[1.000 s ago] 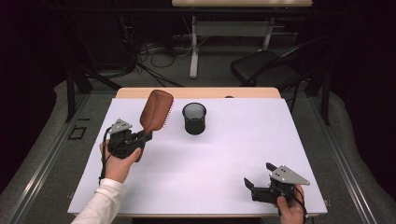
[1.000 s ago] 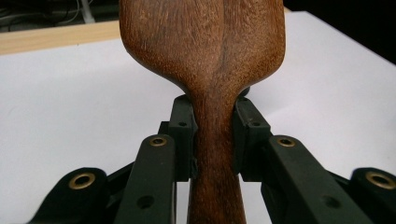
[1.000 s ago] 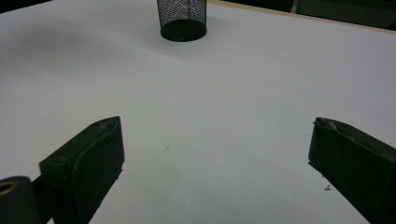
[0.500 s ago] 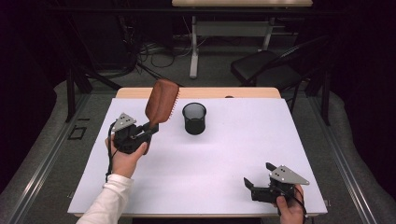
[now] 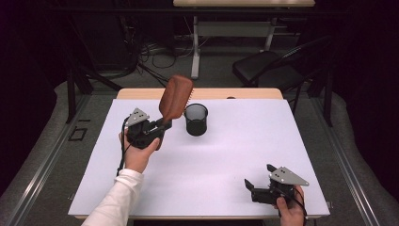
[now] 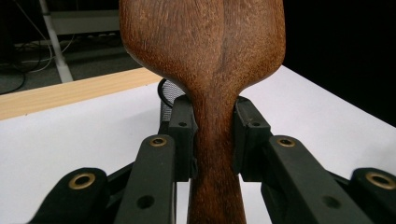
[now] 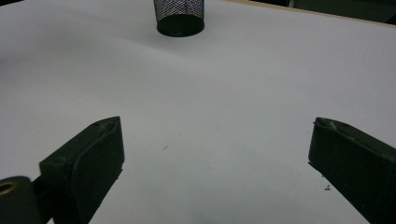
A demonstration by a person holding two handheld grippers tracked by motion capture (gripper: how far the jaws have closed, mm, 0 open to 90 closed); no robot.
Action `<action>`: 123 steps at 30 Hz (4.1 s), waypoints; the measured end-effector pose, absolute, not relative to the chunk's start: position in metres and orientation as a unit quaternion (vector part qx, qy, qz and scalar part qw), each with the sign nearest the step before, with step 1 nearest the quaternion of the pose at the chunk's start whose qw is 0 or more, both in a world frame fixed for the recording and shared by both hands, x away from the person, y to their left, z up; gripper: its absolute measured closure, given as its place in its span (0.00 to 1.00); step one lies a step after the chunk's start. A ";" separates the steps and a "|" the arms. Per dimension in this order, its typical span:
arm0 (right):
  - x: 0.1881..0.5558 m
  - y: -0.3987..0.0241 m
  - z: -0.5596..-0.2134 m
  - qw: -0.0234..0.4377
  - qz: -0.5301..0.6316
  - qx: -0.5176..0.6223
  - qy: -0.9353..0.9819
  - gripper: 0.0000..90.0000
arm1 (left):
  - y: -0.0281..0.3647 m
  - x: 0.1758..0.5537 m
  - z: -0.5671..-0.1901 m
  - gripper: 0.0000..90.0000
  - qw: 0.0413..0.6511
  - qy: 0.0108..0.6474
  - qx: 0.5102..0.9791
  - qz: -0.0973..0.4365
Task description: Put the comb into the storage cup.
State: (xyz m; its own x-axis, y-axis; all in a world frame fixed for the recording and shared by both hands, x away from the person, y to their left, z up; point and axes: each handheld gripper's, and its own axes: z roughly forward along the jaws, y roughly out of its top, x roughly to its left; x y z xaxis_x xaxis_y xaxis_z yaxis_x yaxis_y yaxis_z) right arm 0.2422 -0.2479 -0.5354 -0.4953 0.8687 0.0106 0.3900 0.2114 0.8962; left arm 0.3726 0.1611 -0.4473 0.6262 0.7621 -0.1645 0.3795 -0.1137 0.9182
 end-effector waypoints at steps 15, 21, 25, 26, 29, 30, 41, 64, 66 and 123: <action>0.244 -0.246 -0.538 0.258 0.451 0.437 0.734 0.04 | 0.141 0.378 -0.449 0.81 0.559 0.365 0.727 0.162; 0.245 -0.246 -0.538 0.259 0.450 0.440 0.733 0.04 | 0.134 0.379 -0.453 0.81 0.561 0.354 0.732 0.154; 0.245 -0.246 -0.539 0.260 0.451 0.442 0.730 0.04 | 0.131 0.379 -0.455 0.81 0.560 0.351 0.735 0.152; 0.246 -0.245 -0.539 0.260 0.451 0.441 0.731 0.04 | 0.131 0.379 -0.456 0.81 0.560 0.350 0.735 0.152; 0.246 -0.244 -0.537 0.258 0.450 0.440 0.733 0.04 | 0.130 0.380 -0.458 0.81 0.558 0.348 0.738 0.152; 0.247 -0.244 -0.537 0.258 0.451 0.440 0.732 0.04 | 0.130 0.380 -0.458 0.81 0.558 0.348 0.738 0.151; 0.260 -0.238 -0.523 0.248 0.456 0.429 0.740 0.04 | 0.127 0.382 -0.463 0.81 0.555 0.350 0.739 0.151; 0.328 -0.212 -0.485 0.166 0.462 0.427 0.759 0.04 | 0.126 0.381 -0.466 0.81 0.560 0.350 0.737 0.143; 0.334 -0.209 -0.483 0.155 0.462 0.429 0.760 0.04 | 0.126 0.381 -0.466 0.81 0.559 0.349 0.738 0.144; 0.410 -0.135 -0.412 0.040 0.523 0.455 0.720 0.08 | 0.125 0.375 -0.476 0.81 0.573 0.346 0.729 0.141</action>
State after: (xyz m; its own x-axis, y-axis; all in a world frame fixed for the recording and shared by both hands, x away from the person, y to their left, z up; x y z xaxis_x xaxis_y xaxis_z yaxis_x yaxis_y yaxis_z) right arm 0.4103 -0.1352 -0.4122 -0.5828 0.6966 0.4185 0.6134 0.0393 0.7888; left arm 0.3746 0.1249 -0.4762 0.7209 0.6662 -0.1907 0.3426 -0.1035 0.9337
